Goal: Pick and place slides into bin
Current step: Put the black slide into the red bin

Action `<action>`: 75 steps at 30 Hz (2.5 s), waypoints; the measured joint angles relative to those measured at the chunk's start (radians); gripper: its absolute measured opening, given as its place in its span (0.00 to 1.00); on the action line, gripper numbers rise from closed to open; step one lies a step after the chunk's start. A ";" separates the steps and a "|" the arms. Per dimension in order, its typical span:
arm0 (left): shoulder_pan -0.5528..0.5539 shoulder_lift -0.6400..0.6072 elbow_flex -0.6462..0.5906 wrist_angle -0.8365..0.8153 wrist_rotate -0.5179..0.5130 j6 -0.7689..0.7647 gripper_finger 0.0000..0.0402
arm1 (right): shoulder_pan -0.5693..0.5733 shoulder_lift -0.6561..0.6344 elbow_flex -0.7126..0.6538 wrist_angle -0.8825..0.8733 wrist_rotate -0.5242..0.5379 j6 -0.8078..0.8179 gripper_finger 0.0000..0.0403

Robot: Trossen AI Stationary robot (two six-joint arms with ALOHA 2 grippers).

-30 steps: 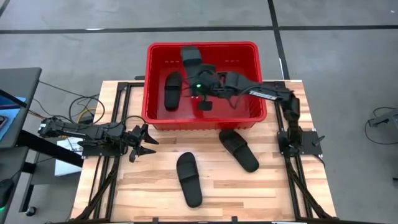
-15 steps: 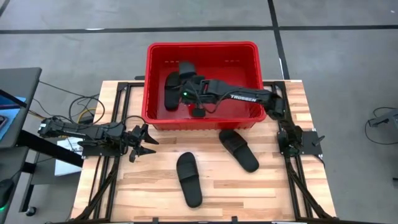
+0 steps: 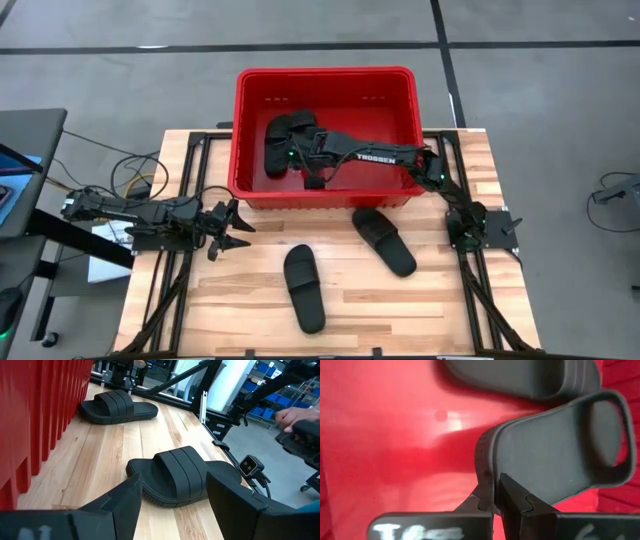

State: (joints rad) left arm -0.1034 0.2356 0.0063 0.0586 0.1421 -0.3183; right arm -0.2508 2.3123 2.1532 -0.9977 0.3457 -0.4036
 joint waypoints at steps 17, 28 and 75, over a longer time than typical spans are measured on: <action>0.000 0.000 0.000 0.000 0.000 0.000 0.52 | -0.022 0.034 0.000 0.043 -0.058 0.048 0.00; 0.000 0.000 0.000 0.000 0.000 0.000 0.52 | -0.027 0.034 0.000 0.050 -0.062 0.064 0.02; 0.000 0.000 0.000 0.000 0.000 0.000 0.52 | 0.002 0.031 0.000 0.049 -0.004 0.044 0.34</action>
State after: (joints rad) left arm -0.1036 0.2354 0.0064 0.0584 0.1421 -0.3182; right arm -0.2492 2.3435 2.1529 -0.9484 0.3415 -0.3600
